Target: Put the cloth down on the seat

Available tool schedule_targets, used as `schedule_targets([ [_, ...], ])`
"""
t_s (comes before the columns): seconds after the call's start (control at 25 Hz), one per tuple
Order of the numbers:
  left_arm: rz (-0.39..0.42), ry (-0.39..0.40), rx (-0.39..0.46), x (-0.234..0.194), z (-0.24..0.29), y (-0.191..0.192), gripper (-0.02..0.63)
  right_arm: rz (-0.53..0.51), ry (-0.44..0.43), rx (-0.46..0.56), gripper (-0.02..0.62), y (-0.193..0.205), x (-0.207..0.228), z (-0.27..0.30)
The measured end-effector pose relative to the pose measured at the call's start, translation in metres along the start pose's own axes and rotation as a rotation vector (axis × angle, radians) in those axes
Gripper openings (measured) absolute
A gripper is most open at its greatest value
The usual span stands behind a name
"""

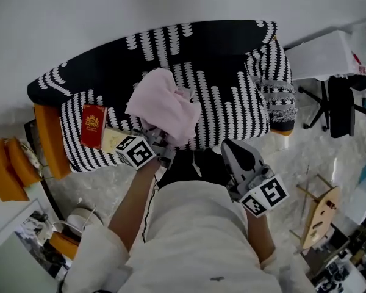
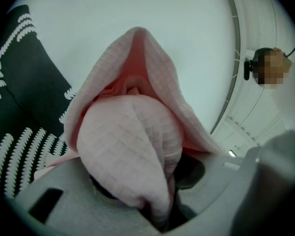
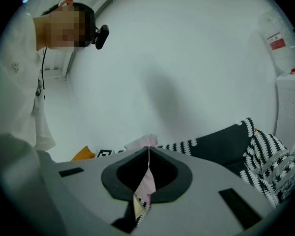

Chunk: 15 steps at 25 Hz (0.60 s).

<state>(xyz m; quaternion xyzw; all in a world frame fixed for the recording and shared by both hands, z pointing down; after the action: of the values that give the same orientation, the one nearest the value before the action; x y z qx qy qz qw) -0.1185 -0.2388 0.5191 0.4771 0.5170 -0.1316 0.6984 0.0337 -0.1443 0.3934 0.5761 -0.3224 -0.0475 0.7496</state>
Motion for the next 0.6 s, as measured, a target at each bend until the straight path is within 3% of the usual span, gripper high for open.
schedule_targets([
  [0.6, 0.006, -0.114, -0.102, -0.115, 0.018, 0.058, 0.186, 0.082, 0.043, -0.090, 0.011, 0.042, 0.008, 0.019],
])
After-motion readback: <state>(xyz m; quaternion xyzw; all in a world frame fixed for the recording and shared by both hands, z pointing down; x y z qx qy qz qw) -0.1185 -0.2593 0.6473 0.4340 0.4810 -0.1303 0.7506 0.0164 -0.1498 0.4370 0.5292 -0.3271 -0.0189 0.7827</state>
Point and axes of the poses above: the fingertips, and each gripper's own axes: z forward along the fingers, x to its right, y out of its underside, the point moved 2 cm from there along -z, backward along the fingers, and after that the axes turned 12 degrees about x, right-handed, at the moved point
